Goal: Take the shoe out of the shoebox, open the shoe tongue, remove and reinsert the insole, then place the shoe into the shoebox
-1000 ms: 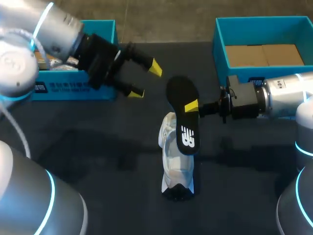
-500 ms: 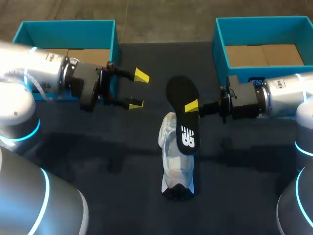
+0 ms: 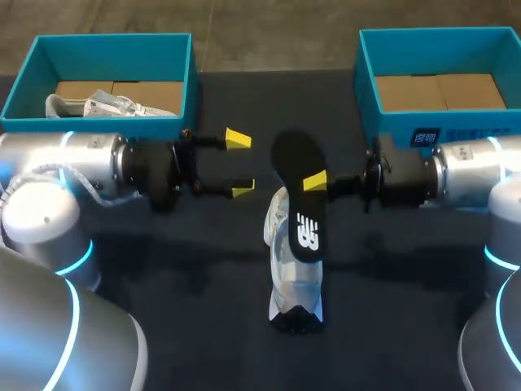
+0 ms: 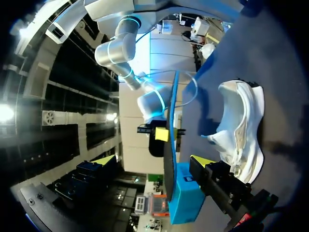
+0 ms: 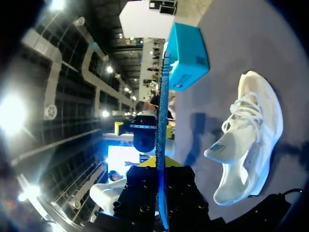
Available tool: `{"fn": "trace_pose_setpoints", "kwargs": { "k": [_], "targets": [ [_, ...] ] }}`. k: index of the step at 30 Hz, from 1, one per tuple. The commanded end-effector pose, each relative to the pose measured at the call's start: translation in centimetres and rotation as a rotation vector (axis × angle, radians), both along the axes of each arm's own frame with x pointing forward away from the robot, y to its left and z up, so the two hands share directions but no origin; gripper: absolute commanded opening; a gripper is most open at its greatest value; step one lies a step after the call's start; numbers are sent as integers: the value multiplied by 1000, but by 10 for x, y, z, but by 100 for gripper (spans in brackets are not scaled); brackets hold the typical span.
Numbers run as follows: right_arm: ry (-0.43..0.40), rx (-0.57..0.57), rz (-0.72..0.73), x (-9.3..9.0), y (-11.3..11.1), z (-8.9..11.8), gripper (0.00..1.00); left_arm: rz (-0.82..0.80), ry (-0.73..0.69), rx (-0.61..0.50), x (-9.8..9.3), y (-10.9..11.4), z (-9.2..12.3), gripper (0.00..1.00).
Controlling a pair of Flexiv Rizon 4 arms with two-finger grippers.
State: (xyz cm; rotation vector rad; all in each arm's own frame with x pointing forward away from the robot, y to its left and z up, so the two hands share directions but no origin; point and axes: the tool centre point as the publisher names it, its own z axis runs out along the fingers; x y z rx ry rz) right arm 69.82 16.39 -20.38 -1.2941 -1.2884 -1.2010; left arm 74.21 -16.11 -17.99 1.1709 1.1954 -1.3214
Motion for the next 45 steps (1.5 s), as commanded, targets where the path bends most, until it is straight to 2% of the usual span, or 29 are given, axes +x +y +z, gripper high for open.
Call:
{"fn": "trace_pose_setpoints", "kwargs": {
  "k": [1, 13, 16, 19, 20, 23, 24, 29, 42, 45],
  "targets": [
    [-19, 45, -46, -10, 12, -4, 0, 74, -1, -51, -9, -8, -3, 100],
    [-46, 58, -87, -22, 22, 0, 0, 113, -13, -17, -15, -28, -5, 100],
    [-46, 58, -87, -22, 22, 0, 0, 130, -18, -6, -14, -31, -8, 86],
    [-46, 58, -87, -22, 22, 0, 0, 139, -19, 8, -13, -34, -11, 78],
    [-46, 58, -87, -22, 22, 0, 0, 139, -18, 8, -12, -35, -12, 67],
    [-46, 58, -87, -22, 22, 0, 0, 136, -15, 19, -9, -39, -15, 66],
    [-46, 58, -87, -22, 22, 0, 0, 135, -15, 27, -9, -42, -17, 72],
    [-46, 58, -87, -22, 22, 0, 0, 133, -6, 36, -6, -49, -23, 52],
    [-46, 58, -87, -22, 22, 0, 0, 130, -12, 51, -8, -60, -25, 32],
    [-46, 58, -87, -22, 22, 0, 0, 135, -19, 54, -8, -63, -26, 31]
  ]
}}
